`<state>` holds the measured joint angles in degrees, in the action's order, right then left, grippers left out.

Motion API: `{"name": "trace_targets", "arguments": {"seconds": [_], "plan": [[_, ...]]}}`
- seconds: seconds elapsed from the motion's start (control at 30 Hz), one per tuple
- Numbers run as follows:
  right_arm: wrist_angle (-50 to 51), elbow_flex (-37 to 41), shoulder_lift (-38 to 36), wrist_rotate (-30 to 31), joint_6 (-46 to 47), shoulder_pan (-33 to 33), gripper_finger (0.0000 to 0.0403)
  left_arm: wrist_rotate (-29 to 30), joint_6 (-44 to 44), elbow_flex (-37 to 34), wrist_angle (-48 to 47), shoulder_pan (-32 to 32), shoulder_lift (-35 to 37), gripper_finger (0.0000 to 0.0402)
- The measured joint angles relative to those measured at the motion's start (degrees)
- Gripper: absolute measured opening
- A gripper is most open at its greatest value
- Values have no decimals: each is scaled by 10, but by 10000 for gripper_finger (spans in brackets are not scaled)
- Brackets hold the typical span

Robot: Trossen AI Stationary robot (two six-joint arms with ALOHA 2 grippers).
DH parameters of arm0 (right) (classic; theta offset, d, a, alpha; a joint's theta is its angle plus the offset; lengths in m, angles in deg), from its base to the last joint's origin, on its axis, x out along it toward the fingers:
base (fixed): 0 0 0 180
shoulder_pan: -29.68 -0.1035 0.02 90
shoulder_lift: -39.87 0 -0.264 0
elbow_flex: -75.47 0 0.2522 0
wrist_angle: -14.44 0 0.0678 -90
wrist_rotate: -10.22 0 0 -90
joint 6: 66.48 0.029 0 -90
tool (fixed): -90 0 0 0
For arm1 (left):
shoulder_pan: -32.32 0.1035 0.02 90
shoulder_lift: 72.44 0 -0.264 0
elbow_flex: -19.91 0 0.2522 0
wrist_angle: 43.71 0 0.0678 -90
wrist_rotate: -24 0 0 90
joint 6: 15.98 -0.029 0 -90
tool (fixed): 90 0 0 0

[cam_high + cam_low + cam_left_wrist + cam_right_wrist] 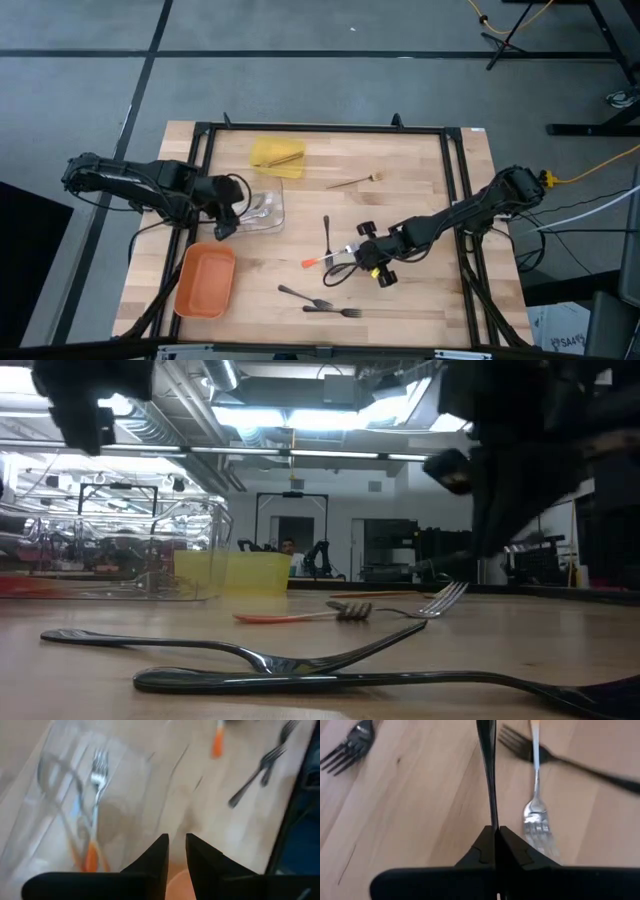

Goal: Sort silverware by color (type)
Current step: Put the black fork into the orange bin

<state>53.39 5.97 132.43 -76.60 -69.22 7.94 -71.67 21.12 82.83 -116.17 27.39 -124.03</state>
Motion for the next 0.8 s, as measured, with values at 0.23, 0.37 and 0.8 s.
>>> {"name": "trace_targets", "arguments": {"seconds": [0.23, 0.37, 0.8], "plan": [[20, -55, 0, 51, -78, 0, 0, 2, -1, -6, 154, 0, -3, 60], [13, -80, 0, 117, -131, 0, 0, 2, 3, -11, 242, 0, -7, 60], [-145, -98, -1, 234, -333, 12, 0, -8, 33, -13, 398, 0, -82, 60]]}}
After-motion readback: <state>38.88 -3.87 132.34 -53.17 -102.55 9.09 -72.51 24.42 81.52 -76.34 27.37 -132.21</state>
